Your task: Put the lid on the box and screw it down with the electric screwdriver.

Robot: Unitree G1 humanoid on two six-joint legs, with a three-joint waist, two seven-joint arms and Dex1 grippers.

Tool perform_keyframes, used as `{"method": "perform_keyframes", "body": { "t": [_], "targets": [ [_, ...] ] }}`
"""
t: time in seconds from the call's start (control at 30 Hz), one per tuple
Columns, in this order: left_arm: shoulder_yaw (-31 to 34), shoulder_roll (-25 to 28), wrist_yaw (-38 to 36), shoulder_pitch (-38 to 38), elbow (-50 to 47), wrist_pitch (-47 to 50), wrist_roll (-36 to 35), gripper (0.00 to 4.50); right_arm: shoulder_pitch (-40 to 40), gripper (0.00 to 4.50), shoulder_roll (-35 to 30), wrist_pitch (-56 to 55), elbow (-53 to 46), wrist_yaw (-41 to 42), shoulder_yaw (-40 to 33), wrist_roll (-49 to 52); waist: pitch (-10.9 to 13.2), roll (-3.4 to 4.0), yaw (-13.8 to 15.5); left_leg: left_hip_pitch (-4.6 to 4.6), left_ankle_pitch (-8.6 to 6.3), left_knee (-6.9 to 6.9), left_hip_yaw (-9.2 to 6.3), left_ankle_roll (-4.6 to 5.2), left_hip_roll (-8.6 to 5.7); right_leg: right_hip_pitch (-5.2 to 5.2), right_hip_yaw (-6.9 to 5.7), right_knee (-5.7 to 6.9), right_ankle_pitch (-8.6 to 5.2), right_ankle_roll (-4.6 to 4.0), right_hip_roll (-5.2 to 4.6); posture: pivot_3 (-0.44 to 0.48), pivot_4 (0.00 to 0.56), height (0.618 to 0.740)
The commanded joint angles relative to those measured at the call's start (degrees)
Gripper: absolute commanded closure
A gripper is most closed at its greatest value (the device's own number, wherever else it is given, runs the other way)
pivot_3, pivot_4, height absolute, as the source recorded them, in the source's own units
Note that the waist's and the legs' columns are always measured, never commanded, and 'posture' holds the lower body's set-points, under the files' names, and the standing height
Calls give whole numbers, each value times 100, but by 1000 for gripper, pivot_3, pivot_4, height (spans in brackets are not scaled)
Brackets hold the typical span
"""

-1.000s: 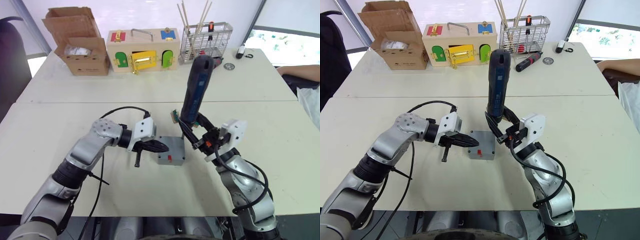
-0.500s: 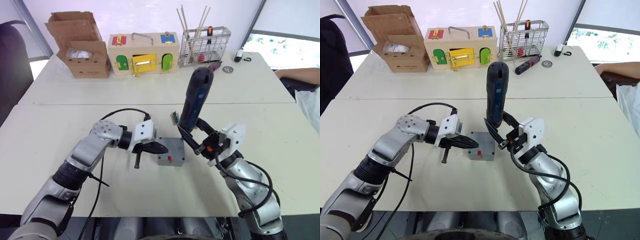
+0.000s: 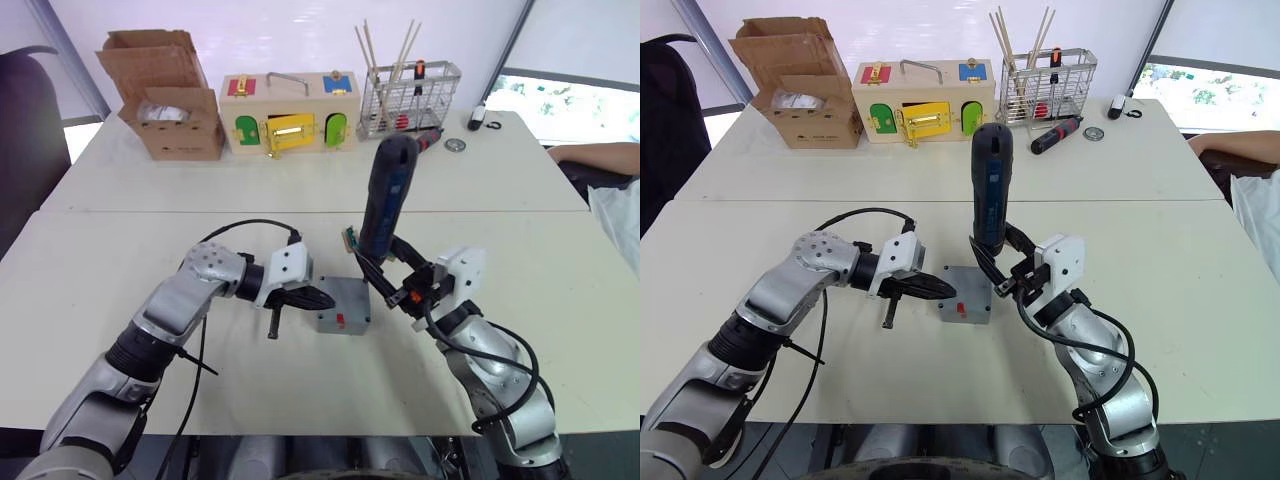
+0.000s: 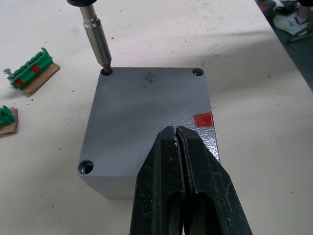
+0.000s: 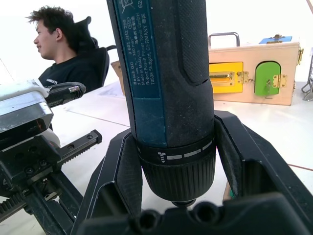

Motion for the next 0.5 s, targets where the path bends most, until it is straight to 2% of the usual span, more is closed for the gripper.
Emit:
{"method": "perform_keyframes", "body": {
  "t": [0.03, 0.37, 0.5],
  "targets": [
    [-137, 44, -6, 87, 137, 49, 182, 4500, 269, 2588, -69, 320, 519, 70, 114, -72, -4, 0, -1, 3, 0, -1, 0, 0, 0, 3, 0, -1, 0, 0, 0, 0, 150, 740],
    [-164, 21, 10, 120, 143, 30, 195, 4500, 205, 2588, -119, 264, 344, 110, 59, -81, -5, 2, 2, 22, -2, -10, -1, 3, 0, 25, 0, -16, 0, 0, -2, 0, 150, 740],
    [-159, 28, 17, 142, 144, 9, 203, 4500, -10, 2588, -258, 435, -256, 152, -220, 177, -2, 7, 4, 22, -3, -10, -1, 3, 0, 27, 0, -19, 0, 0, -3, 0, 150, 740]
  ]
}}
